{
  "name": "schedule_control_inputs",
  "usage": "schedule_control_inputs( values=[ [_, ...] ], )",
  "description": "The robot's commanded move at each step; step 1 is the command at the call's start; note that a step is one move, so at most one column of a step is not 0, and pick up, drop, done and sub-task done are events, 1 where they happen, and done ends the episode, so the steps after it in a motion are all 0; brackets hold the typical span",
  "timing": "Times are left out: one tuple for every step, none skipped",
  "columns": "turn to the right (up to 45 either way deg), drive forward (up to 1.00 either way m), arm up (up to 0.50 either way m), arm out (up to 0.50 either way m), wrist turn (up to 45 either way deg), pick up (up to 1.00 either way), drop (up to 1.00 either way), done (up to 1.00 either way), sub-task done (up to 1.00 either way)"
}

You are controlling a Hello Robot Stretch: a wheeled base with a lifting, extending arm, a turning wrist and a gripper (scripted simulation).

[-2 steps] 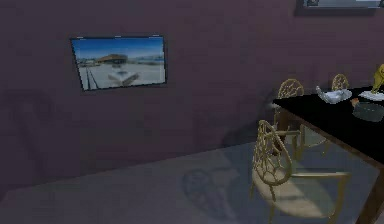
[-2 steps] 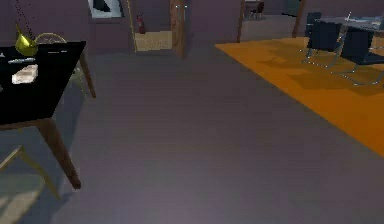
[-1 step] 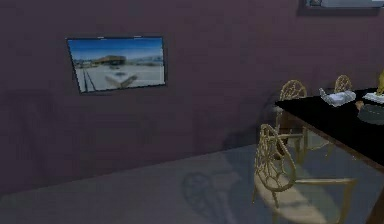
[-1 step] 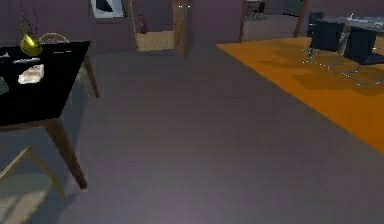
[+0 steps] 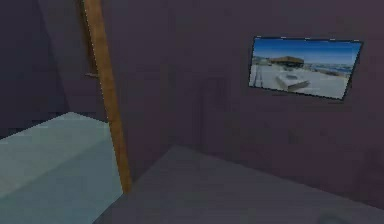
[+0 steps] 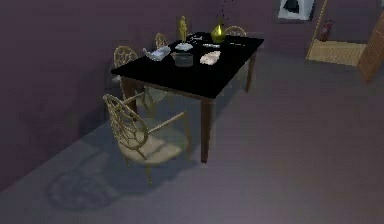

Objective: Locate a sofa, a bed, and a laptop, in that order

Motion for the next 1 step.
schedule_control_inputs(
  values=[
    [-24.0,0.00,0.00,0.00,0.0,0.00,0.00,0.00,0.00]
  ],
)
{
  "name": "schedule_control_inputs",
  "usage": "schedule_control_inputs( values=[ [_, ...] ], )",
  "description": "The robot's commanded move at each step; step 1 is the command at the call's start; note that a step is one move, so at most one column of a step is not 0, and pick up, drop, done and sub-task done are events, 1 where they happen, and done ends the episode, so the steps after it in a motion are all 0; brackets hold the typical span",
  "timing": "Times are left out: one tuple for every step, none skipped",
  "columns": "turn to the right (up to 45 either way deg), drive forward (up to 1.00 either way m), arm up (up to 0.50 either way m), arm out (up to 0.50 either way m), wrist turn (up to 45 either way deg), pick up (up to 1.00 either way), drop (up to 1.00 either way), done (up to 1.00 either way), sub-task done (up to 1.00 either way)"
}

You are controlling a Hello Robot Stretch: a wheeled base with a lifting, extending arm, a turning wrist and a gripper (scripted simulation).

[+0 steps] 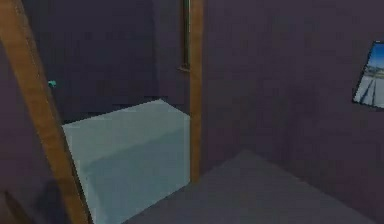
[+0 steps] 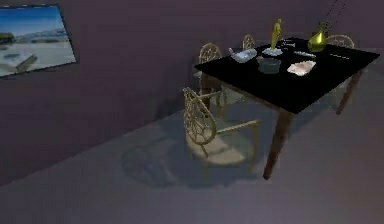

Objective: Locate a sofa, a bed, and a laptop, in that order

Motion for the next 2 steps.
schedule_control_inputs(
  values=[
    [-3.0,0.00,0.00,0.00,0.0,0.00,0.00,0.00,0.00],
    [45.0,0.00,0.00,0.00,0.0,0.00,0.00,0.00,0.00]
  ],
)
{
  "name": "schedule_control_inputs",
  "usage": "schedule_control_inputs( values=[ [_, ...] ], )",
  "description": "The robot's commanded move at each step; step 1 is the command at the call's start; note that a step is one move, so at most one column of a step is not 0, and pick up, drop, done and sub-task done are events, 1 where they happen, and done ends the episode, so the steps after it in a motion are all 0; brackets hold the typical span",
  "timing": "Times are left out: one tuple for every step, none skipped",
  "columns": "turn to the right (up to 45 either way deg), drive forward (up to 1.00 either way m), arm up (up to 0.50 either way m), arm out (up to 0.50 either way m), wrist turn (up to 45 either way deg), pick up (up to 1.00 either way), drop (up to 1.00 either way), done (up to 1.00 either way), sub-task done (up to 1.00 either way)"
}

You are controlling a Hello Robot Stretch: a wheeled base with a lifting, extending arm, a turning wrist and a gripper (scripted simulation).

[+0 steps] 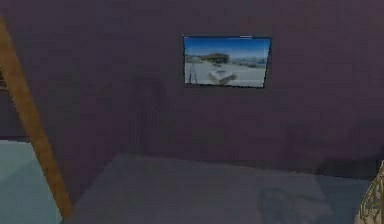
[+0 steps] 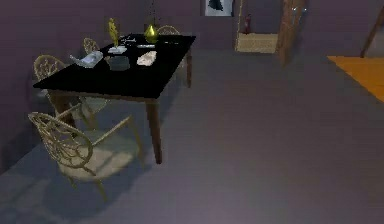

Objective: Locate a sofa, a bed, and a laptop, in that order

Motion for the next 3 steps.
schedule_control_inputs(
  values=[
    [45.0,0.00,0.00,0.00,0.0,0.00,0.00,0.00,0.00],
    [27.0,0.00,0.00,0.00,0.0,0.00,0.00,0.00,0.00],
    [0.0,0.10,0.00,0.00,0.0,0.00,0.00,0.00,0.00]
  ],
)
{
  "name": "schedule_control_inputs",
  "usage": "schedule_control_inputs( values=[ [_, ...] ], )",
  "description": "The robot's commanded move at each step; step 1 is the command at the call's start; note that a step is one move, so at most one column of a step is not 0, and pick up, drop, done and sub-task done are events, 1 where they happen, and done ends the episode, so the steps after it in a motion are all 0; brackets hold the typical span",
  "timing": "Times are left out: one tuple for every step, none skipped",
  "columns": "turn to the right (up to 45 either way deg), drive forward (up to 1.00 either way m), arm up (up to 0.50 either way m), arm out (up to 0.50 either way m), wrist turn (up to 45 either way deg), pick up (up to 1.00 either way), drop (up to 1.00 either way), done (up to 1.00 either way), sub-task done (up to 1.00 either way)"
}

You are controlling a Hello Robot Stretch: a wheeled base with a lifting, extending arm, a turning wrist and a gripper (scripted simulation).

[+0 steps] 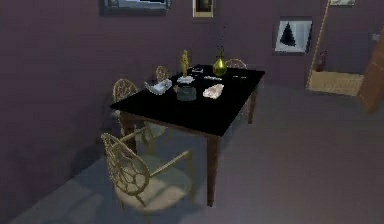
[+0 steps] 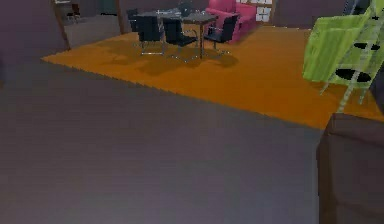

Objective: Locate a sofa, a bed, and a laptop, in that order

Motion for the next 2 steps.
schedule_control_inputs(
  values=[
    [-45.0,0.00,0.00,0.00,0.0,0.00,0.00,0.00,0.00],
    [-45.0,0.00,0.00,0.00,0.0,0.00,0.00,0.00,0.00]
  ],
)
